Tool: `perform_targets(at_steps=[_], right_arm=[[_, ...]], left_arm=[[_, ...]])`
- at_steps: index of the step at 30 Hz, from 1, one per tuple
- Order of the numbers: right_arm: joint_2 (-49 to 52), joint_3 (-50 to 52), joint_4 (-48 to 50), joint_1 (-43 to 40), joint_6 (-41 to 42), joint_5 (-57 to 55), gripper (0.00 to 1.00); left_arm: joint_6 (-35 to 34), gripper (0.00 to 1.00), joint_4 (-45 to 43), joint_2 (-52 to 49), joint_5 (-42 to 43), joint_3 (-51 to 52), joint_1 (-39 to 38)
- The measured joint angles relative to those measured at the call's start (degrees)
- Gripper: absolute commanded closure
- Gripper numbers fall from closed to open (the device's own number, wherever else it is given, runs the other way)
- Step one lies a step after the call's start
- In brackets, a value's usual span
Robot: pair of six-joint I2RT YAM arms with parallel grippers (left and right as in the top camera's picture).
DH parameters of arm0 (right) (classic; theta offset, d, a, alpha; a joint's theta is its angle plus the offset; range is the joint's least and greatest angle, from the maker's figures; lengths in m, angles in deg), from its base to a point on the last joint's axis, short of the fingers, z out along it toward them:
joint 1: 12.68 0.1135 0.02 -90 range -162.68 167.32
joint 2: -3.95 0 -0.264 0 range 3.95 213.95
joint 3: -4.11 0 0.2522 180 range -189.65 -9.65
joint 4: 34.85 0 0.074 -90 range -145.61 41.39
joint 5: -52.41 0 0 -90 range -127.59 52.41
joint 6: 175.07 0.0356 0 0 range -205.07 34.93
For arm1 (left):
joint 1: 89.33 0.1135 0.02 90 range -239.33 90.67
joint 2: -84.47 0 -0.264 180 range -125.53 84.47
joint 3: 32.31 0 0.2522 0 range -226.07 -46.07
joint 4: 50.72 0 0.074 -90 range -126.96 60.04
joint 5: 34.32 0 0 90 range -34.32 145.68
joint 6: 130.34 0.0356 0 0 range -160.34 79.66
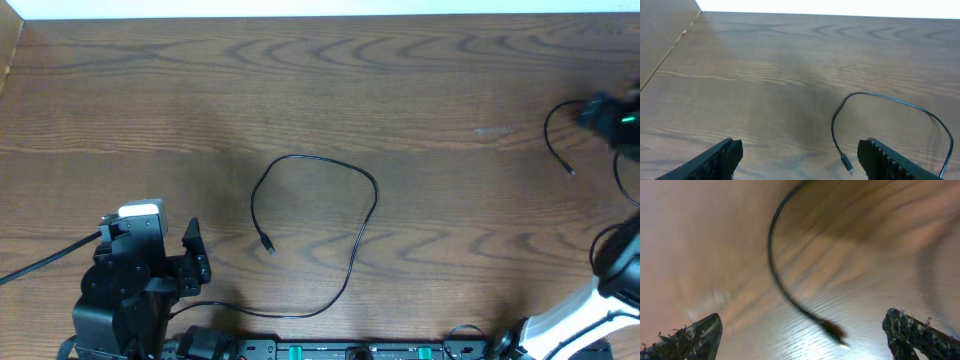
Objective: Untangle cables
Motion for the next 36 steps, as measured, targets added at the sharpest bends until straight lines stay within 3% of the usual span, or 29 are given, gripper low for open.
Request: perform_targets(at_steps=[2,3,7,9,10,11,20,36], right_arm=[[2.12,1.25,0.02,2.23,-3.93,-0.35,0.27],[2.82,1.49,-0.04,2.84,-4.90,-0.59,0.33],[4.28,1.81,0.87,4.15,-7.67,-1.49,0.36],[4.26,1.79,1.55,3.98,-8.79,-1.70,0.54],[4.26,1.79,1.66,3.93,-9.09,-2.03,0.80],[4.26,1.79,1.66,3.82,-9.79,-2.21,0.99],[4.33,1.79,5.16,3.82,-11.72,-1.62,0.99],[8.22,1.73,24.81,6.54,-10.23,-0.07,0.99]], left_arm=[[-0.02,0.21,0.02,0.00,0.00,0.00,0.00],[-0.02,0.21,0.02,0.00,0.00,0.00,0.00],[0.00,0.21,0.02,0.00,0.00,0.00,0.00],[0.00,0.21,0.04,0.00,0.00,0.00,0.00],[0.00,0.21,0.02,0.00,0.00,0.00,0.00],[-0.02,0.21,0.02,0.00,0.00,0.00,0.00],[-0.02,0.21,0.04,0.00,1.27,0.00,0.00],[0.00,0.21,0.04,0.00,1.70,0.00,0.00]])
